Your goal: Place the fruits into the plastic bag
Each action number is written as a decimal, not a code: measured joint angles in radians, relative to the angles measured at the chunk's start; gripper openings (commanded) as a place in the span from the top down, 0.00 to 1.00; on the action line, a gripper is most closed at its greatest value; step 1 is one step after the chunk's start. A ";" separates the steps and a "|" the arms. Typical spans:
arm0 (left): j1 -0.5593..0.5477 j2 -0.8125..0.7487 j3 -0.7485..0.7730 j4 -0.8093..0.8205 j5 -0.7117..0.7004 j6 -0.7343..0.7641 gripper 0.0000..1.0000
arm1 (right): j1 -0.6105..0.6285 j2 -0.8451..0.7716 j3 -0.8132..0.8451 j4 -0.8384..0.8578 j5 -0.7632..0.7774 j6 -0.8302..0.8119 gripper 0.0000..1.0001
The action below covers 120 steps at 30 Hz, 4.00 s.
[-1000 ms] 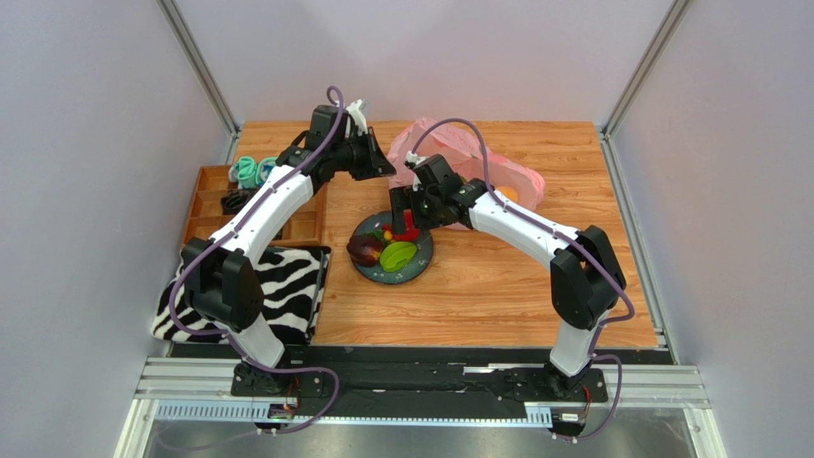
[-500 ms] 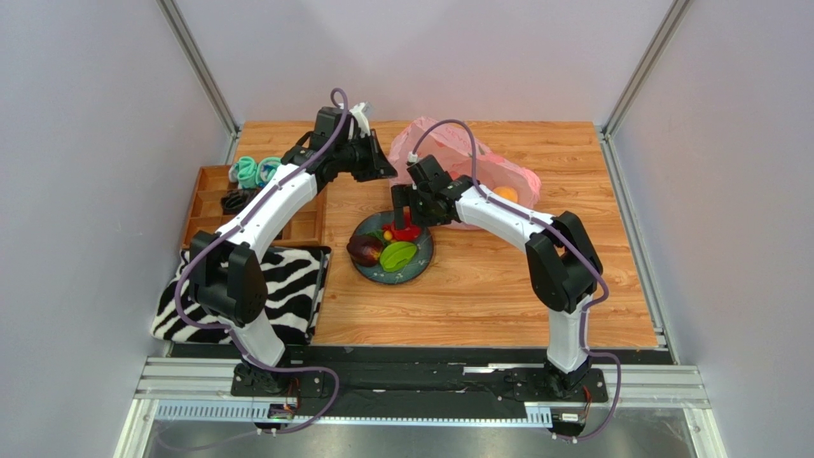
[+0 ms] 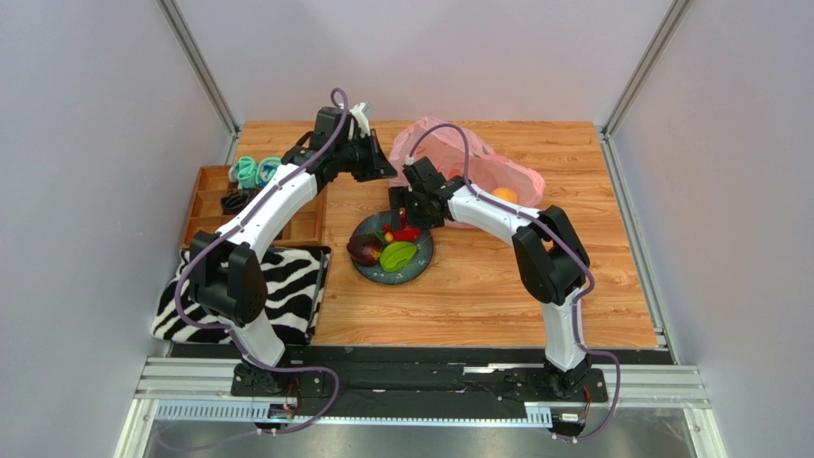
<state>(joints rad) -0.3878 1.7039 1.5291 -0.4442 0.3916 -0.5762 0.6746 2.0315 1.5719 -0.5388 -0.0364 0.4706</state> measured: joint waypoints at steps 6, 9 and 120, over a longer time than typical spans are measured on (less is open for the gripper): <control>0.000 0.000 0.000 0.000 0.000 0.001 1.00 | 0.000 0.009 0.006 0.006 -0.008 0.001 0.41; 0.000 0.000 0.000 0.000 0.000 0.001 1.00 | 0.000 0.010 0.006 0.006 -0.006 -0.001 0.45; 0.002 -0.116 -0.143 -0.034 -0.031 0.021 1.00 | -0.231 -0.127 -0.103 -0.055 0.213 -0.175 0.04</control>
<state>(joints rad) -0.3859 1.5879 1.3857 -0.4786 0.3603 -0.5549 0.4435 1.9041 1.4689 -0.5934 0.1764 0.2955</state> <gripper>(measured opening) 0.008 0.963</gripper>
